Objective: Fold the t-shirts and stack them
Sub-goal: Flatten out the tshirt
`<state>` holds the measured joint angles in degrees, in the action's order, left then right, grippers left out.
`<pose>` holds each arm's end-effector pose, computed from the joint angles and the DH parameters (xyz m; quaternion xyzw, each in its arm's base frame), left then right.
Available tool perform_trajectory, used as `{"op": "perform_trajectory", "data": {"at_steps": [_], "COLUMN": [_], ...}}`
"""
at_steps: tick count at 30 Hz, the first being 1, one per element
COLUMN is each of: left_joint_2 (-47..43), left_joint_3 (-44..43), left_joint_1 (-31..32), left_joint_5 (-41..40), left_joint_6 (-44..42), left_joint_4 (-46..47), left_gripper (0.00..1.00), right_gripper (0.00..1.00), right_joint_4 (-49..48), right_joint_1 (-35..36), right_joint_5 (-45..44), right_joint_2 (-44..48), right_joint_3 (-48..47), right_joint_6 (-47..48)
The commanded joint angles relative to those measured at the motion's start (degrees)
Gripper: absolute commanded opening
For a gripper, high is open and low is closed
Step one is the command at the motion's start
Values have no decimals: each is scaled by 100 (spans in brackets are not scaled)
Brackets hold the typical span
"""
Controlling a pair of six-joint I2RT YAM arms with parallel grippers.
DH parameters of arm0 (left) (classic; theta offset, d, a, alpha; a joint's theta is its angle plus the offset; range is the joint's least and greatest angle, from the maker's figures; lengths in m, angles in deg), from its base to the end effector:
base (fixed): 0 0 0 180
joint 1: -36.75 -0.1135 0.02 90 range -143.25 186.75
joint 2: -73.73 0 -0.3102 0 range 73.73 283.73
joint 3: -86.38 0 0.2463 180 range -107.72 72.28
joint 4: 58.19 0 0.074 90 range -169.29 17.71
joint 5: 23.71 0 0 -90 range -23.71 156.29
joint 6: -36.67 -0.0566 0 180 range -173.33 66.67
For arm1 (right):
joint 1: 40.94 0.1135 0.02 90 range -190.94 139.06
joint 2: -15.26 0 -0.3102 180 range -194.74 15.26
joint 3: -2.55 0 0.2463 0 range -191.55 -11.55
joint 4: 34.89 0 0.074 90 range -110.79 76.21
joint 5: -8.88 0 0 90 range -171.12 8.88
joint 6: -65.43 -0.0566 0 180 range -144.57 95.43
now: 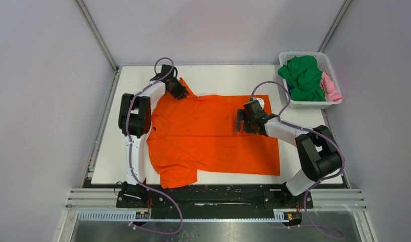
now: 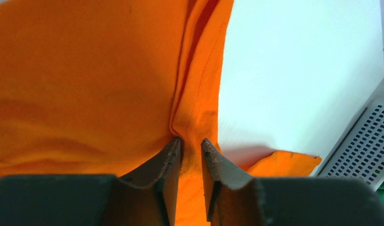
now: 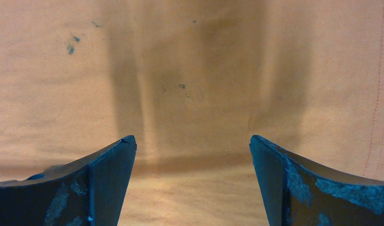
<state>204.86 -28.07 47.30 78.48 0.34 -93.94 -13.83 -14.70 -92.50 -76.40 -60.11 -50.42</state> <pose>0.5275 -0.1104 0.1740 -0.3141 0.8881 -0.2553 0.2178 0.2987 0.1348 0.2049 0.0307 0.9354 0.0655 0.3462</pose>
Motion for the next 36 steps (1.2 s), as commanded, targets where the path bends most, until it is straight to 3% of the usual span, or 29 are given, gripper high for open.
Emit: {"op": "perform_trajectory", "data": {"at_steps": [1,3,12,17,18,19,22,23,28,31,36], "left_joint_2": [218,277,209,1142,1504,1786,2218,2087,128,-1143,-3106], "left_joint_3": [-455,-530,-674,-2202,-2611,-3049,-4137,-4114,-2363,-1481,844], "left_joint_1": [56,70,246,509,587,630,672,683,882,1104,1357], "left_joint_5": [-136,-91,-259,-790,-936,-993,-610,-587,-1107,-1646,-2296], "left_joint_6": [135,146,485,644,727,765,776,685,-429,-1188,-1370], "left_joint_4": [68,92,759,552,554,533,436,434,509,-44,-1028], "left_gripper": [17,0,0,0,5,21,89,98,99,99,99], "right_gripper": [99,99,99,100,100,99,99,99,100,100,100], "right_joint_4": [-66,-48,1,-18,-8,17,105,103,153,261,319], "right_joint_1": [-40,-53,-84,-124,-132,-136,-145,-145,-146,-145,-150], "right_joint_5": [-256,-286,-335,-363,-350,-348,-370,-399,-515,-499,-303], "right_joint_2": [66,48,-22,-109,-118,-107,66,168,765,1212,1793], "right_joint_3": [33,28,-23,-43,-48,-57,-19,7,115,264,897], "right_joint_6": [89,102,139,159,164,165,167,168,174,57,-278]}}
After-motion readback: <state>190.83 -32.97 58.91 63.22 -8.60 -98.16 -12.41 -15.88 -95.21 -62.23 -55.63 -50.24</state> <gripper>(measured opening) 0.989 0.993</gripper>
